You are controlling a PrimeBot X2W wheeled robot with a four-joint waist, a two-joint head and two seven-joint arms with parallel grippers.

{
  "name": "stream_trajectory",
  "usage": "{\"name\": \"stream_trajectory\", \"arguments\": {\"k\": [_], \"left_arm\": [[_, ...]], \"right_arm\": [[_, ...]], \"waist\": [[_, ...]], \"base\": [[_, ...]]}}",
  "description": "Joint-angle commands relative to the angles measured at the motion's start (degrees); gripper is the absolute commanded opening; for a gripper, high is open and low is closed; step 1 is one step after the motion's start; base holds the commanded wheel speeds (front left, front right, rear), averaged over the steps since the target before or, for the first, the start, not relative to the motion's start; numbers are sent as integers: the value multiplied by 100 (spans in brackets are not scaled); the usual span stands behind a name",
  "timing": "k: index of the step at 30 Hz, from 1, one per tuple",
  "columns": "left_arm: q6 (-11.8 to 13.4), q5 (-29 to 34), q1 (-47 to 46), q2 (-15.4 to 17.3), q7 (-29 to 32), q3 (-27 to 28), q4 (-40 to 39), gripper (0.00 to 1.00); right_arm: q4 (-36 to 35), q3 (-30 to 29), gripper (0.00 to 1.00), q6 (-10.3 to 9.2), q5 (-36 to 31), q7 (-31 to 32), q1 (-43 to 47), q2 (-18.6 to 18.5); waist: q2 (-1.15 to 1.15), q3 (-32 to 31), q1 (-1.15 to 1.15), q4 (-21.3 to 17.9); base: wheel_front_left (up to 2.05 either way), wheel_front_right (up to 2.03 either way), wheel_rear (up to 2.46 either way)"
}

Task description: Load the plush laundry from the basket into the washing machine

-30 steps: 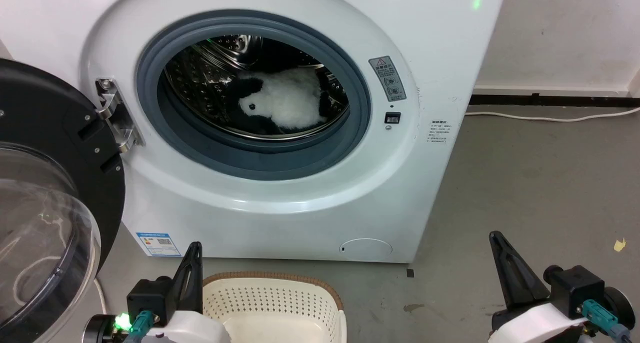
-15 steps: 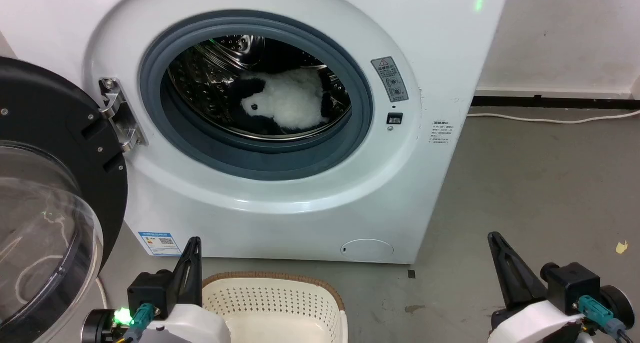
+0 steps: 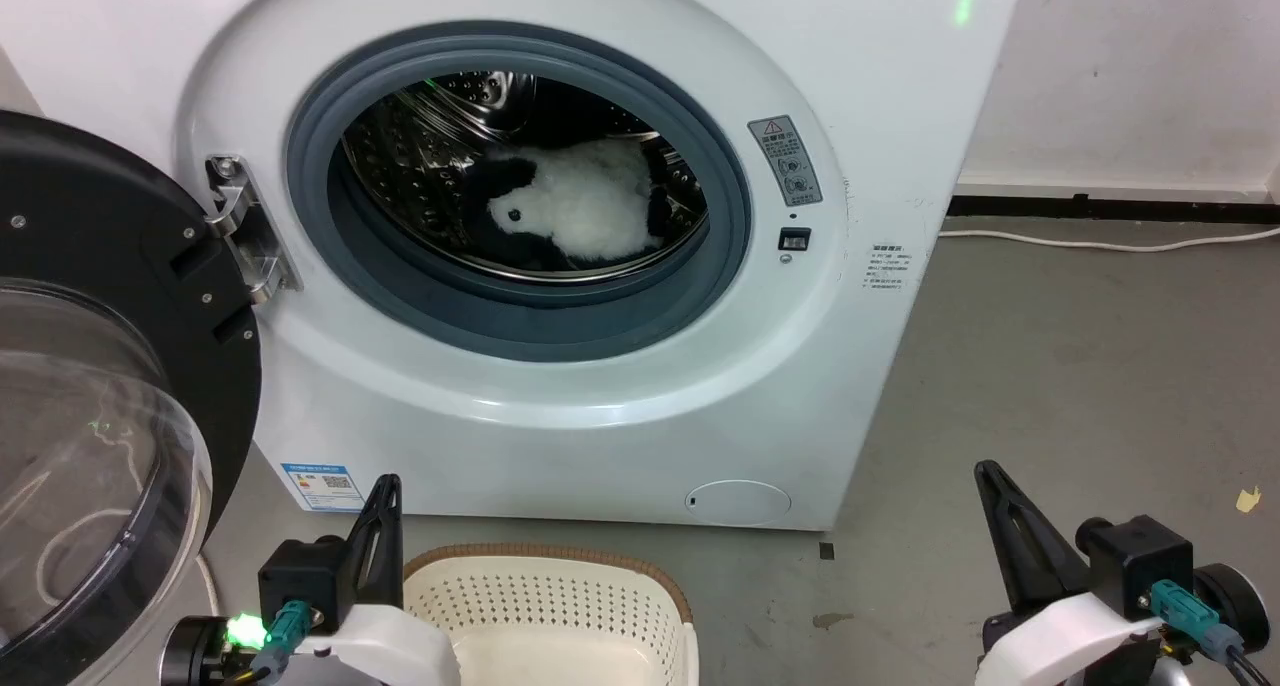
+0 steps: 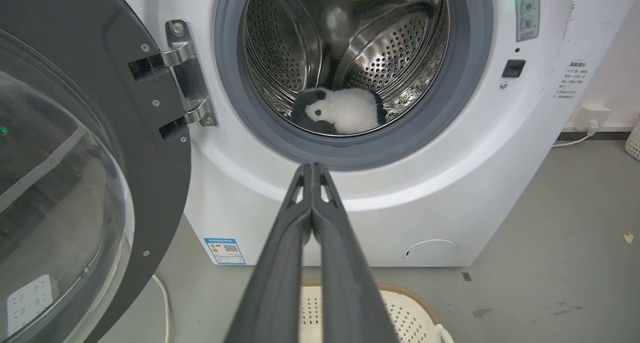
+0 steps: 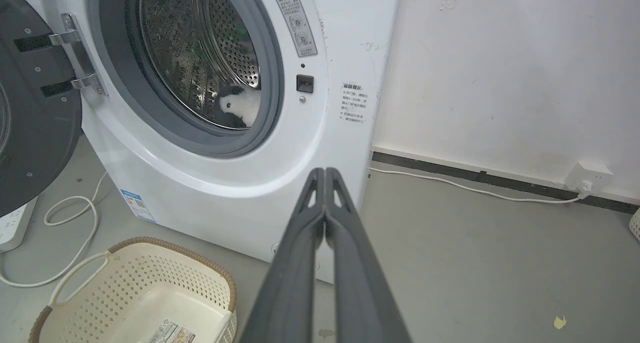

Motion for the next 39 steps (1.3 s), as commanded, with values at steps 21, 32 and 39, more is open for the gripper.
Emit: {"name": "stream_trajectory", "arguments": {"k": [21,32,39], "left_arm": [[17,147,-113,-17,153,59,-74,0],[17,147,-113,-17,153,59,-74,0],[17,147,-113,-17,153,59,-74,0]], "right_arm": [[26,-27,0,-4,-95,159,-84,5],[26,-27,0,-4,-95,159,-84,5],[26,-27,0,-4,-95,159,-84,5]], "waist": [[0,-12,0,27],[0,-12,0,27],[0,-12,0,27]], "base": [[0,0,0],[0,0,0],[0,0,0]]}}
